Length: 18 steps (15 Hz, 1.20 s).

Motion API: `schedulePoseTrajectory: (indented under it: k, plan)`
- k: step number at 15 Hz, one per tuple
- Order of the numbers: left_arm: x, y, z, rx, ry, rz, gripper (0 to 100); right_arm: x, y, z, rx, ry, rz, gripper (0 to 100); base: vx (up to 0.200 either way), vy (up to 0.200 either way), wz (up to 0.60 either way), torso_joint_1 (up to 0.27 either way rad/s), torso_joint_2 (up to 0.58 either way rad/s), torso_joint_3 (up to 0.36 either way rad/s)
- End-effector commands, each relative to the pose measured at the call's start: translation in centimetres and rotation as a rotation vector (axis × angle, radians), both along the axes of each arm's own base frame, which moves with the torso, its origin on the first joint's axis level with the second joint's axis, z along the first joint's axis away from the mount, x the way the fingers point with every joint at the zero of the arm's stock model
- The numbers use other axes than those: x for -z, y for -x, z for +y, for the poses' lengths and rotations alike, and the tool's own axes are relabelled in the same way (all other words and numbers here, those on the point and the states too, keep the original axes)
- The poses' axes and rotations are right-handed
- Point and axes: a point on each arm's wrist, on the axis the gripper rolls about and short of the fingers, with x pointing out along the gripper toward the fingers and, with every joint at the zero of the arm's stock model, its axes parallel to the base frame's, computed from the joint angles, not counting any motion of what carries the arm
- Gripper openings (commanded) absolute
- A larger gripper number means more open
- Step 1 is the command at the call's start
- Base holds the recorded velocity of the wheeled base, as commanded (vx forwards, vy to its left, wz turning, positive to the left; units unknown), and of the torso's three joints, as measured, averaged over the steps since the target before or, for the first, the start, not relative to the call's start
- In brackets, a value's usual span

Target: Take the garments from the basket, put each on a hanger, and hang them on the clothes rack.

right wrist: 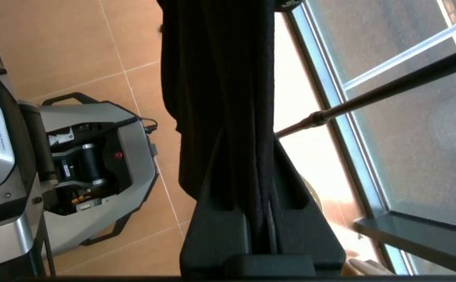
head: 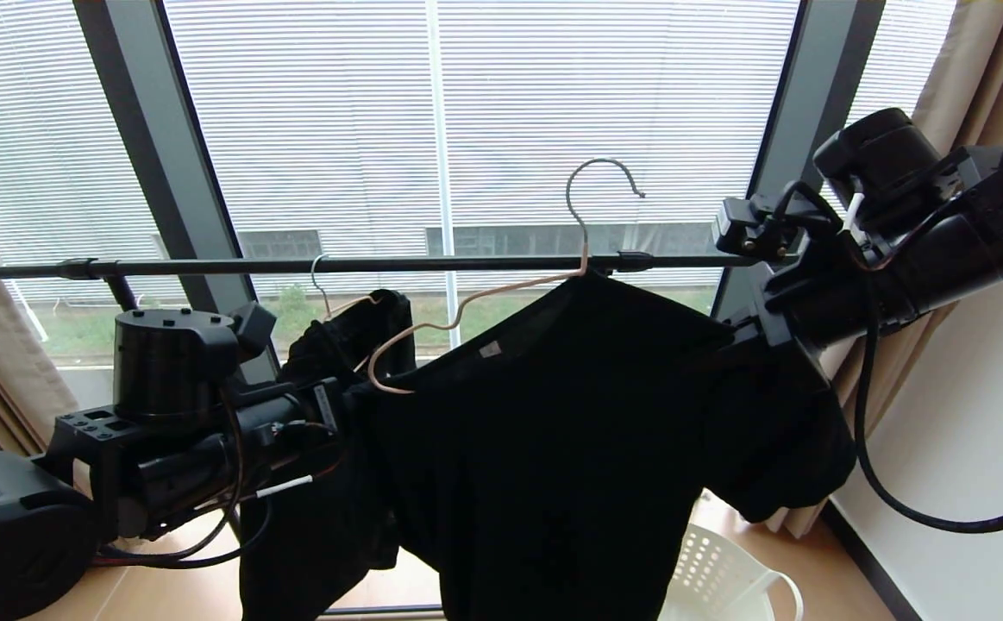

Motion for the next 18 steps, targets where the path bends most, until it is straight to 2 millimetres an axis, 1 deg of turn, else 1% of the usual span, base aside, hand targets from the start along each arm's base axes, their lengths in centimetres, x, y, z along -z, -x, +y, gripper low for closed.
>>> schedulePoseTrajectory:
  k: [1, 4, 7, 9, 11, 12, 14, 15, 17, 18]
  plan:
    - [-0.5, 0.2, 0.1, 0.001, 0.000, -0.021, 0, -0.1, 0.1, 0.0, -0.001, 0.000, -0.001, 0, 0.000, 0.000, 0.00, 0.000, 0.00, 0.000]
    - [-0.4, -0.1, 0.5, -0.014, -0.001, -0.019, 0, -0.4, 0.6, -0.2, 0.001, -0.003, -0.010, 0, 0.000, 0.000, 0.00, 0.000, 0.00, 0.000]
    - [-0.5, -0.7, 1.0, -0.040, -0.001, -0.022, 0, -0.5, 1.4, -0.4, -0.002, -0.001, -0.008, 0, 0.000, 0.000, 0.00, 0.000, 0.00, 0.000]
    - [-0.6, -0.5, 0.9, -0.032, -0.001, -0.027, 0, -0.3, 1.5, -0.4, -0.010, 0.000, -0.017, 0, 0.000, 0.000, 0.00, 0.000, 0.00, 0.000]
    - [-1.5, 0.0, 0.4, -0.003, -0.001, -0.064, 0, 0.3, 1.3, -0.2, -0.014, -0.004, -0.019, 0, 0.000, 0.000, 0.00, 0.000, 0.00, 0.000]
    - [-2.2, 0.6, -0.1, 0.031, -0.012, -0.095, 0, 1.3, 0.9, 0.0, -0.016, -0.011, -0.023, 0, 0.000, 0.000, 0.00, 0.000, 0.00, 0.000]
    - [-3.0, 0.8, -0.3, 0.051, -0.020, -0.130, 0, 2.5, 0.5, 0.2, -0.001, -0.026, -0.034, 0, 0.000, 0.000, 0.00, 0.000, 0.00, 0.000]
    - [-3.6, 1.4, -0.8, 0.087, -0.030, -0.162, 0, 3.5, 0.3, 0.7, 0.007, -0.046, -0.051, 0, 0.000, 0.000, 0.00, 0.000, 0.00, 0.000]
    - [-4.2, 2.2, -1.4, 0.139, -0.075, -0.207, 0, 4.8, -0.1, 1.0, 0.009, -0.059, -0.052, 0, 0.000, 0.000, 0.00, 0.000, 0.00, 0.000]
    - [-4.2, 2.2, -1.5, 0.147, -0.082, -0.210, 0, 5.0, 0.0, 1.0, 0.008, -0.061, -0.048, 0, 0.000, 0.000, 0.00, 0.000, 0.00, 0.000]
